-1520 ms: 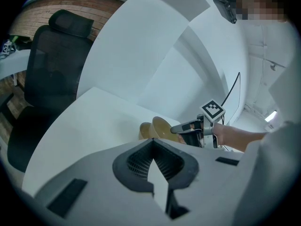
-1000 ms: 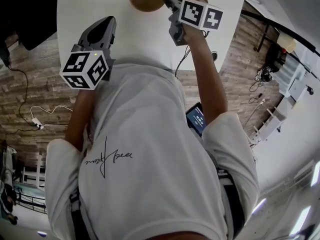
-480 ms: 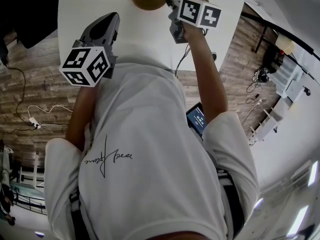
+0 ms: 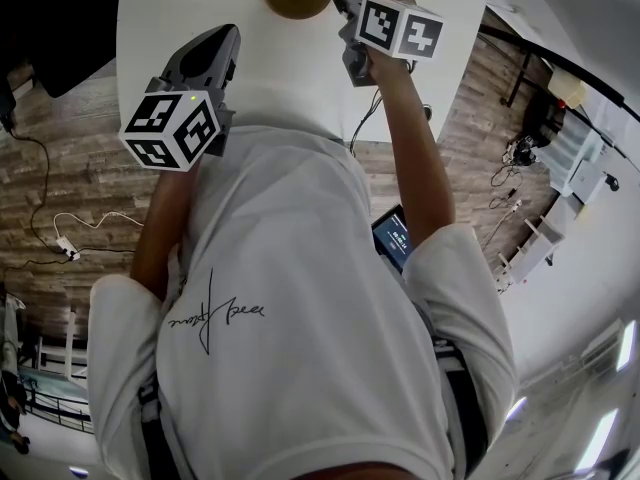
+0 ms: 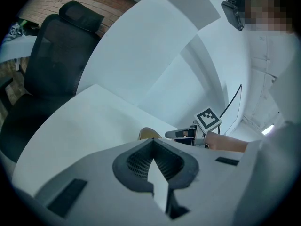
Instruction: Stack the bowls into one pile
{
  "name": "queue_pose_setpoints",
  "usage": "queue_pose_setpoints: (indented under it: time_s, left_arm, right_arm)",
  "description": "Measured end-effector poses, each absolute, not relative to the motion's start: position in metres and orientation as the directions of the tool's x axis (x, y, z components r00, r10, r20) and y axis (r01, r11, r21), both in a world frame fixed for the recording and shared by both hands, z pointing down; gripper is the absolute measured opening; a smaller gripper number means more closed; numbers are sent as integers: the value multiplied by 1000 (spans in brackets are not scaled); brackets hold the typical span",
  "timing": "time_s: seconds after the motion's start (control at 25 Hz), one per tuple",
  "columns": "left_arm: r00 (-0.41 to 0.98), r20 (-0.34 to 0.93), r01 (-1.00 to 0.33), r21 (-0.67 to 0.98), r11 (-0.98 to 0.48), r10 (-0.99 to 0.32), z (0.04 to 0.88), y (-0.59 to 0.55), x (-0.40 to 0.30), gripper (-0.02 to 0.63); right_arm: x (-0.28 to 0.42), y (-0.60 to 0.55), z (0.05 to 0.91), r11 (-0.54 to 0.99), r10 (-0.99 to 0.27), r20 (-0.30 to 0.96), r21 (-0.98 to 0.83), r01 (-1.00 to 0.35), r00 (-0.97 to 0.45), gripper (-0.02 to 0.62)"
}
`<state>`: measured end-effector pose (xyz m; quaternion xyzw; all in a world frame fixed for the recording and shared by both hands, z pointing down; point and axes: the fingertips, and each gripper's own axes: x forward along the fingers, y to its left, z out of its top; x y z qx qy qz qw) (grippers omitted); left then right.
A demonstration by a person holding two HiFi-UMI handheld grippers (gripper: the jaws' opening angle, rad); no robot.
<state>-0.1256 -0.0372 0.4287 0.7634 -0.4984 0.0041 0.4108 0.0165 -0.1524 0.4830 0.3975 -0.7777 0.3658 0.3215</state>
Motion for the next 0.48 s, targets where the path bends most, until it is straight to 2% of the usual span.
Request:
queue_pose_setpoints:
  time_s: [0.48]
  left_arm:
    - [546, 417, -754, 622, -210, -727, 423, -34, -110, 3]
  right_arm:
    - [31, -140, 475, 392, -401, 773, -341, -854, -492, 49]
